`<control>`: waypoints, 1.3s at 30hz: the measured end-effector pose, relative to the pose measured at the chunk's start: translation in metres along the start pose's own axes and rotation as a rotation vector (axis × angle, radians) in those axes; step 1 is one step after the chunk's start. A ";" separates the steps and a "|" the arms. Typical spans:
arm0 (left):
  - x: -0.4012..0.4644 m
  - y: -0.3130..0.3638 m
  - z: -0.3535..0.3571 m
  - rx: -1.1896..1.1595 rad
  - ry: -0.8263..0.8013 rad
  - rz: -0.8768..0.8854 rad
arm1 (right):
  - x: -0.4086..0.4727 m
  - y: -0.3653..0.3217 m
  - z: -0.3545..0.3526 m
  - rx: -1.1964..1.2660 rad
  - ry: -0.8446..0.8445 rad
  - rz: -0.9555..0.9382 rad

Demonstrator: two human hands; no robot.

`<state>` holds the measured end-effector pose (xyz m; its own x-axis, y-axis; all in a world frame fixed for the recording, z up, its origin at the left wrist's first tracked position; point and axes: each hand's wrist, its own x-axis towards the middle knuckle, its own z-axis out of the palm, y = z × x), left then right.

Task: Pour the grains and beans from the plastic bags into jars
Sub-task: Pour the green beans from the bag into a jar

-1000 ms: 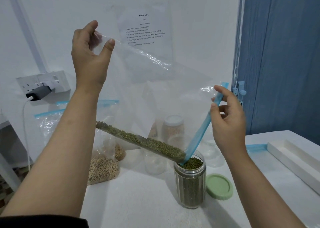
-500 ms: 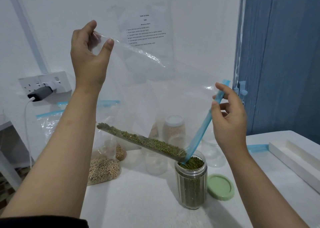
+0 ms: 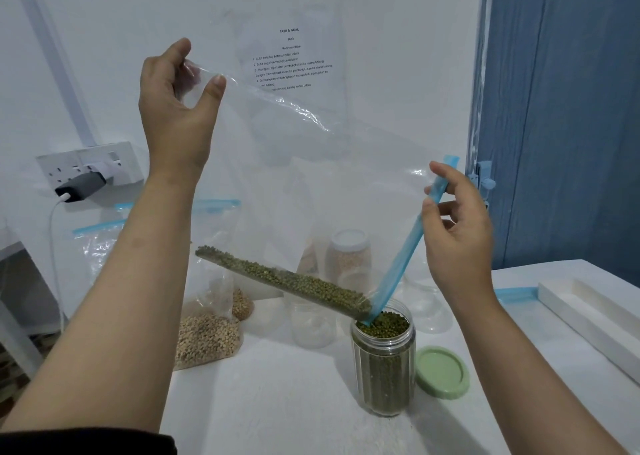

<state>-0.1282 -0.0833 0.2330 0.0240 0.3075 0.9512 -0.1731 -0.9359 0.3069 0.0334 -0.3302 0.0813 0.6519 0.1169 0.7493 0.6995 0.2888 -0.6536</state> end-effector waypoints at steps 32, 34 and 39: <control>-0.007 -0.003 -0.005 0.014 -0.005 -0.038 | 0.000 0.005 0.008 -0.007 0.009 -0.003; -0.007 -0.003 -0.005 0.013 -0.004 -0.043 | 0.000 0.005 0.008 -0.002 0.008 -0.004; -0.009 -0.003 -0.008 0.018 -0.004 -0.047 | 0.001 0.006 0.009 0.017 -0.002 0.006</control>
<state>-0.1353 -0.0816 0.2237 0.0355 0.3504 0.9359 -0.1542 -0.9234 0.3516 0.0355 -0.3203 0.0795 0.6555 0.1205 0.7456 0.6904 0.3046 -0.6562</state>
